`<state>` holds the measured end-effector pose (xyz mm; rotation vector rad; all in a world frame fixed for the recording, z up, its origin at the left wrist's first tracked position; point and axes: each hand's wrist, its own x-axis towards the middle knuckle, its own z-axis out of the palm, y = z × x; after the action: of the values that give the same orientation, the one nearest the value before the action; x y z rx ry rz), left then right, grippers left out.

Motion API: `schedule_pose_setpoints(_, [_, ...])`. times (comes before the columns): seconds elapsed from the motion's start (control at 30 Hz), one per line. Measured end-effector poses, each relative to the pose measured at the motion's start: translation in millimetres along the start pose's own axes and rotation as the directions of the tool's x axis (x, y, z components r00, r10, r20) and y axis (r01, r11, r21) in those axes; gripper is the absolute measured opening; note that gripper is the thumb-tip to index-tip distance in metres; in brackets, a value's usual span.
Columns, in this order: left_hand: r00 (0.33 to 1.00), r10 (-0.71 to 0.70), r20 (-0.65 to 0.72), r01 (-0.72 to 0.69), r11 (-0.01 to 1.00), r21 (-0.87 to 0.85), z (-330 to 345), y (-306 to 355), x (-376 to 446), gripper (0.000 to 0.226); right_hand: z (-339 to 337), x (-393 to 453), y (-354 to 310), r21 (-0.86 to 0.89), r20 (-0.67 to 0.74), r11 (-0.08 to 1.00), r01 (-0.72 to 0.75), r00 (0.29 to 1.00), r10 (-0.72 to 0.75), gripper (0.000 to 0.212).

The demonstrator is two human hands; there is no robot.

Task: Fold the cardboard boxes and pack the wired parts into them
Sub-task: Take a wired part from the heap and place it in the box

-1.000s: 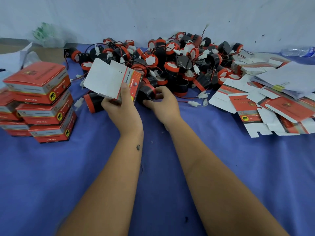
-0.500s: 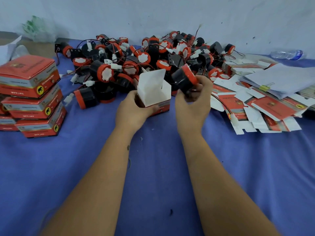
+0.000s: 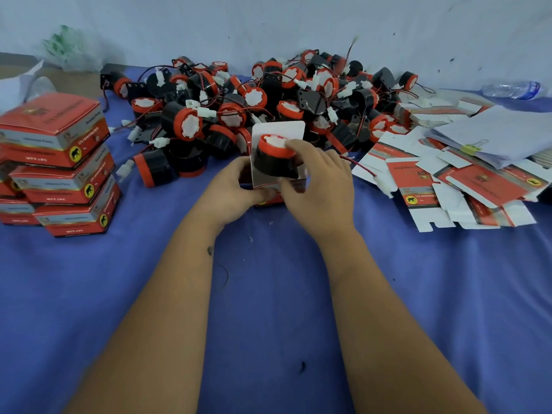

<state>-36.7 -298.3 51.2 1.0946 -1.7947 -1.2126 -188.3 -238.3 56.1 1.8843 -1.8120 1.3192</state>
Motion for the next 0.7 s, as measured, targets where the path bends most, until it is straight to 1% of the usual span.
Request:
schedule_pose_setpoints(0.07, [1.000,0.003,0.003,-0.003,1.000,-0.016,-0.6,0.3,0.1,0.057,-1.1,-1.1,-1.4,-0.045,0.030,0.998,0.039,0.999,-0.038,0.054])
schedule_pose_setpoints(0.17, [1.000,0.010,0.012,-0.010,1.000,-0.022,-1.4,1.6,0.0,0.061,-1.3,-2.1,-4.9,-0.056,0.056,0.996,0.064,0.997,-0.061,0.055])
schedule_pose_setpoints(0.27, [1.000,0.018,0.014,-0.018,1.000,-0.024,-1.2,3.0,-1.5,0.061,-3.2,-1.2,-7.0,0.009,0.065,1.000,0.029,0.997,-0.029,0.051])
schedule_pose_setpoints(0.37, [0.999,0.026,0.032,-0.025,0.999,-0.038,-1.7,3.4,-2.2,0.060,-4.4,0.5,-8.3,0.108,0.040,0.994,-0.013,0.999,0.008,0.038])
schedule_pose_setpoints(0.5, [0.998,0.028,0.055,-0.027,0.999,-0.030,-2.1,3.4,-1.6,0.058,-3.0,3.0,-8.5,0.045,-0.002,0.999,0.010,1.000,-0.010,0.027])
schedule_pose_setpoints(0.57, [0.998,0.016,0.064,-0.014,1.000,-0.021,-3.2,3.8,-0.8,0.057,-2.1,3.6,-7.6,0.017,0.007,1.000,0.025,1.000,-0.025,0.026])
schedule_pose_setpoints(0.7, [0.997,0.008,0.075,-0.007,1.000,-0.008,-3.0,4.4,-1.3,0.057,-1.0,5.8,-7.4,0.013,-0.004,1.000,0.011,1.000,-0.011,0.025])
